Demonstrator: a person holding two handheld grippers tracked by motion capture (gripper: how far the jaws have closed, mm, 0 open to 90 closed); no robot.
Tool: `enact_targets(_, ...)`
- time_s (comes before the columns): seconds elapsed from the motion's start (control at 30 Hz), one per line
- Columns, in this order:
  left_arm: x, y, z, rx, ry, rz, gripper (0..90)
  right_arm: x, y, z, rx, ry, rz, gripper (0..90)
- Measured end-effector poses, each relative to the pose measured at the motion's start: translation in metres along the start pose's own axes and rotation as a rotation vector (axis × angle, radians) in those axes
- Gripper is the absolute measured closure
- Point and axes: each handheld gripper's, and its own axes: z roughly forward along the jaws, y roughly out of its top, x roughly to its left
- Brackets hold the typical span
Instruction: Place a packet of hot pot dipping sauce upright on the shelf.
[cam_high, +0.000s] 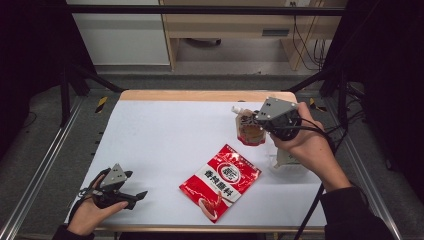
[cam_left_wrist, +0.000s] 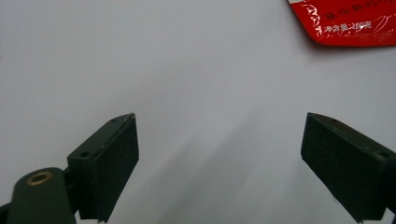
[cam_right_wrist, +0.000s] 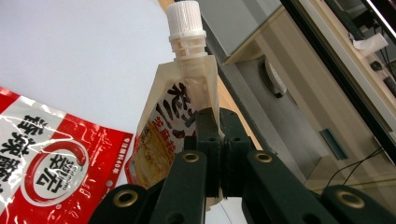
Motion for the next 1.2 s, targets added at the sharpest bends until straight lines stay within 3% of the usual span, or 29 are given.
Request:
enact_targets(0.67,-0.002,0.000,0.003,0.021,-0.003,0.019,11.3,-0.030,-0.049,-0.011,0.034,-0.021,0.079,88.7)
enact_targets(1.2,-0.005,0.001,0.005,0.035,-0.011,0.037,11.3,-0.035,-0.073,-0.017,0.063,-0.018,0.112,88.6)
